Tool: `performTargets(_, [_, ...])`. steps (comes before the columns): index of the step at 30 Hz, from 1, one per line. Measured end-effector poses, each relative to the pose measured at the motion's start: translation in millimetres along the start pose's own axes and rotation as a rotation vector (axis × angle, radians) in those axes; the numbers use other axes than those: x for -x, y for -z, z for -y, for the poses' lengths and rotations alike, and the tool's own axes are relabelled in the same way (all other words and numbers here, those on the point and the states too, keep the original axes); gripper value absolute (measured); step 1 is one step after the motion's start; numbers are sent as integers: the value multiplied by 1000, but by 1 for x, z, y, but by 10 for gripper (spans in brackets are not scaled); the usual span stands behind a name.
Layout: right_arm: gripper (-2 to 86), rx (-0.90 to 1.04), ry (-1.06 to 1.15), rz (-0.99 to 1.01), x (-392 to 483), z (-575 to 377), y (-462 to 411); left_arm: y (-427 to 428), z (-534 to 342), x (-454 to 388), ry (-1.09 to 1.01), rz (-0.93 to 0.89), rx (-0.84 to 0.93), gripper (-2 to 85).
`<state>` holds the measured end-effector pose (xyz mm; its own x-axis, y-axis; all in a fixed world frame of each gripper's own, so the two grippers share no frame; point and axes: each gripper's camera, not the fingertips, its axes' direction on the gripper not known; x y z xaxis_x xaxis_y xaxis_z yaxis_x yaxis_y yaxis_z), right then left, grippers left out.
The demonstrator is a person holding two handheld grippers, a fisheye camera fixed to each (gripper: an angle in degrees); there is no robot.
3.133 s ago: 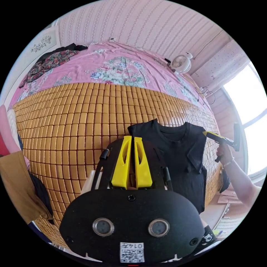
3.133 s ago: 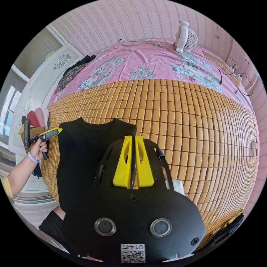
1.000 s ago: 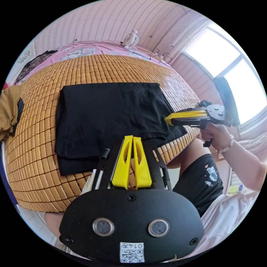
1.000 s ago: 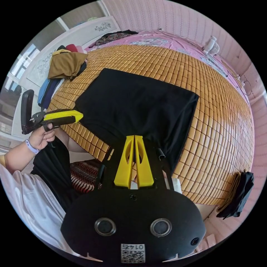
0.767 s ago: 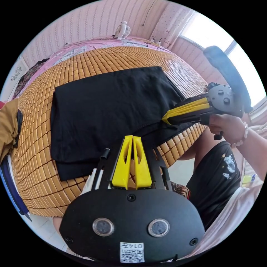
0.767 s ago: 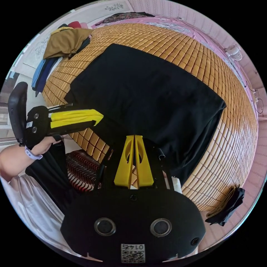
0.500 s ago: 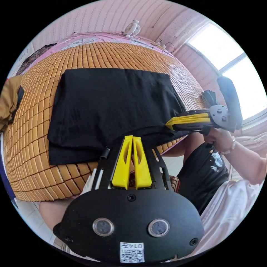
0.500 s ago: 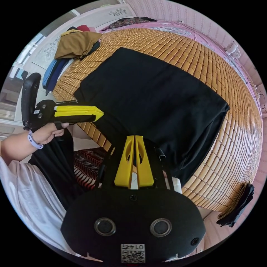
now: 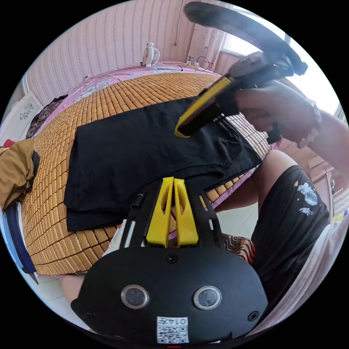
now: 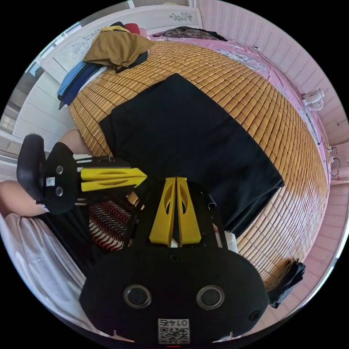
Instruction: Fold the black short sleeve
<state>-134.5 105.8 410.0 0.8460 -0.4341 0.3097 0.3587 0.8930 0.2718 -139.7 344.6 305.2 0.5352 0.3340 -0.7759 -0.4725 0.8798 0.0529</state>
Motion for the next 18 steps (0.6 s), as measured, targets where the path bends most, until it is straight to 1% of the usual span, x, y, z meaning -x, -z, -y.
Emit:
performTargets(2, [-4,6,24,-29,-1,24,-4,-5,-10,0,13,-5,-36,-10])
performTargets(5, [-4,40,21,-104,-10,64,-18,-13,-16,6,37,-45,-39,-10])
performTargets(6, [-4,80,22,-108,-14,78,-28,-14,-16,7,35,-51,-40,-10])
performTargets(7, [-4,197,29,-104,-18,90,-48,-17,-18,8,30,-58,-44,-10])
performTargets(9, [-4,225,59,-104,-20,102,-49,-22,-21,10,29,-66,-51,-10])
performTargets(13, [-5,374,244,-115,-16,122,-53,-32,-27,13,35,-84,-65,-10])
performTargets(16, [-5,352,220,-126,-36,141,-49,-38,-29,16,40,-101,-65,-10])
performTargets(18, [-5,380,199,-119,-50,153,-52,-42,-31,16,31,-100,-71,-10])
